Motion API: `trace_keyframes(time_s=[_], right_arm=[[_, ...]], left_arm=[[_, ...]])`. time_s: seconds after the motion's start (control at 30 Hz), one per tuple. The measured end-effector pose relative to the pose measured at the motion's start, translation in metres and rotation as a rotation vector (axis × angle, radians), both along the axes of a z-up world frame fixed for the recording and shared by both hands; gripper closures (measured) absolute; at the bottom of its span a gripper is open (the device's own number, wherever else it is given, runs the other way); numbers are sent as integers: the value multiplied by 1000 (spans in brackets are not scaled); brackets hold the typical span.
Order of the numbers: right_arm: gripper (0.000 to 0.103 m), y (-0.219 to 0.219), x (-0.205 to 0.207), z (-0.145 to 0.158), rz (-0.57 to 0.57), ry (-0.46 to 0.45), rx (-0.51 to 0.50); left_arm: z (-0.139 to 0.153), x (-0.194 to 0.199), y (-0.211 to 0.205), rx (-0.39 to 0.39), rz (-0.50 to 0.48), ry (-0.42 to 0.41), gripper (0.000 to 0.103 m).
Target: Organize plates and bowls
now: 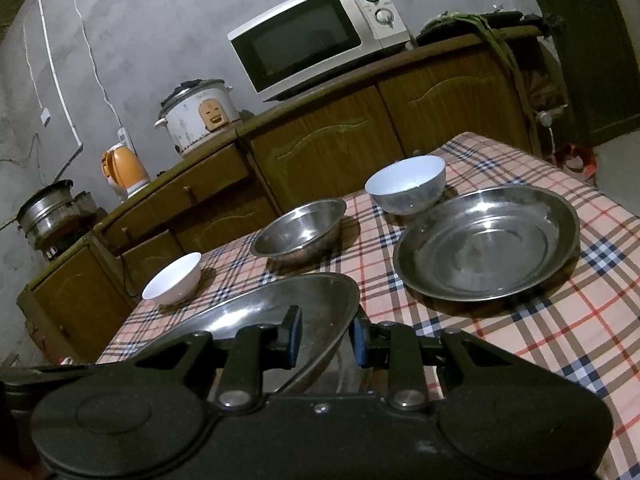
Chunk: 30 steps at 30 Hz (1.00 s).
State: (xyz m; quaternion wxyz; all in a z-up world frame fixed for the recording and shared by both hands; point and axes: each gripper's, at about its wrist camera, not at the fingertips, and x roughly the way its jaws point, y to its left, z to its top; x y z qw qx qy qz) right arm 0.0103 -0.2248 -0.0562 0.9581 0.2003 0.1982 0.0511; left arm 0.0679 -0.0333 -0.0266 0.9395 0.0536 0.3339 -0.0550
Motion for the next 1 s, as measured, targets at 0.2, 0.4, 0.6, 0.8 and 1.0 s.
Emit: trace_keyframes(time_s=[0.2, 0.4, 0.6, 0.8, 1.0], right_arm=[[70, 0, 11, -10, 15, 22, -2], [69, 5, 20, -17, 33, 35, -22], [70, 7, 31, -21, 34, 39, -43], [69, 10, 41, -25, 44, 40, -64], [70, 13, 51, -30, 59, 49, -76]], left_arm=[[-9, 5, 0, 17, 14, 19, 76], [-16, 12, 2, 22, 38, 28, 76], [-22, 20, 2, 16, 51, 22, 76], [-26, 29, 3, 16, 66, 17, 76], [-31, 37, 3, 23, 83, 25, 75]])
